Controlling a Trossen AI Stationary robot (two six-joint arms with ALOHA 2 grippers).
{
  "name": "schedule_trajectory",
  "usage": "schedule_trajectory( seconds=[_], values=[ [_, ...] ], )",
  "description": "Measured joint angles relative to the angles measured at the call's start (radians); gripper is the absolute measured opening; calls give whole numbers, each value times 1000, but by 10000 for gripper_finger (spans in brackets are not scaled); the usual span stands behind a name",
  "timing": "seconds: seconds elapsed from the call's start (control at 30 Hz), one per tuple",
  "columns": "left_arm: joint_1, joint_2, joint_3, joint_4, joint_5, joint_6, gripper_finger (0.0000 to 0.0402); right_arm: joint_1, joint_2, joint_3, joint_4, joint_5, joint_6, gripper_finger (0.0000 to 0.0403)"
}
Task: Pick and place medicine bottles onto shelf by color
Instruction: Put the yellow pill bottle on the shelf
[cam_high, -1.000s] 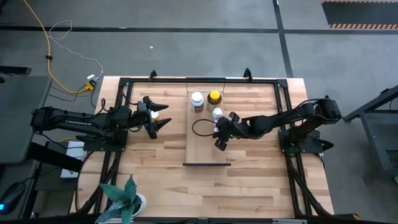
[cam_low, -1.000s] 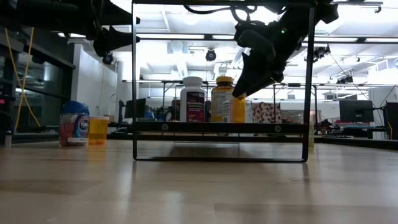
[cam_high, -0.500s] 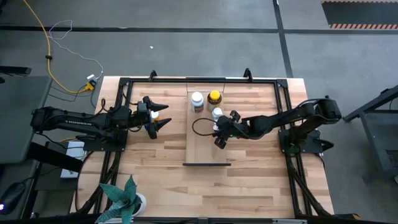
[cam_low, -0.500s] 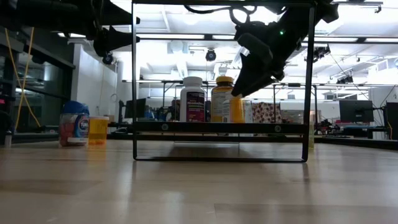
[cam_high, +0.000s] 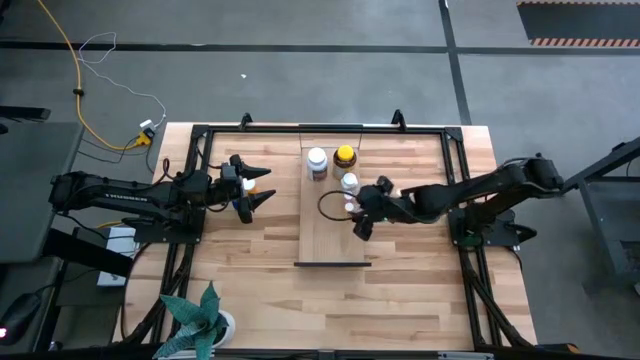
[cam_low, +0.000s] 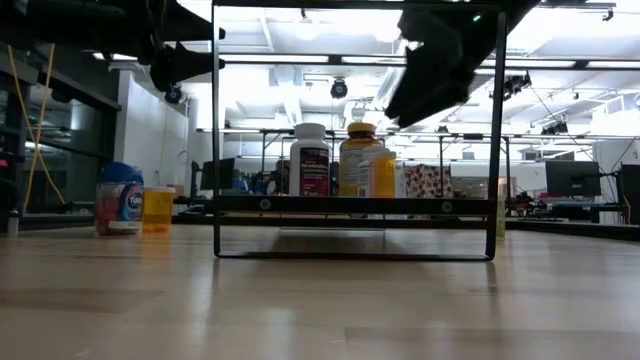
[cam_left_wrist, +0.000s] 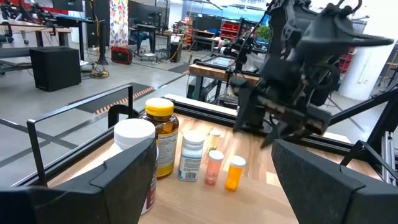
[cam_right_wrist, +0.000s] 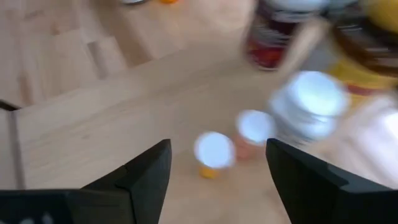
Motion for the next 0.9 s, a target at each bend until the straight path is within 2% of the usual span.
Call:
schedule_trajectory(
  seconds=[0.13,0.23,0.33,0.43,0.53,0.7,0.9],
  values=[
    [0,0,0,-4,0,0,310,59,-48,0,-208,230,167,254],
    [0,0,0,-8,0,0,310,67,-62,0,-432,346,423,254],
    [0,0,0,-8,0,0,310,33,-60,-16,-618,338,698,254],
    [0,0,0,-8,0,-2,310,-27,-57,-66,-668,271,837,254],
    [0,0,0,-8,0,-9,310,-101,-57,-126,-608,196,842,254],
    [0,0,0,-8,0,-9,310,-196,-57,-189,-501,135,774,254],
    [0,0,0,-8,0,-9,310,-224,-57,-212,-384,93,700,254]
  ],
)
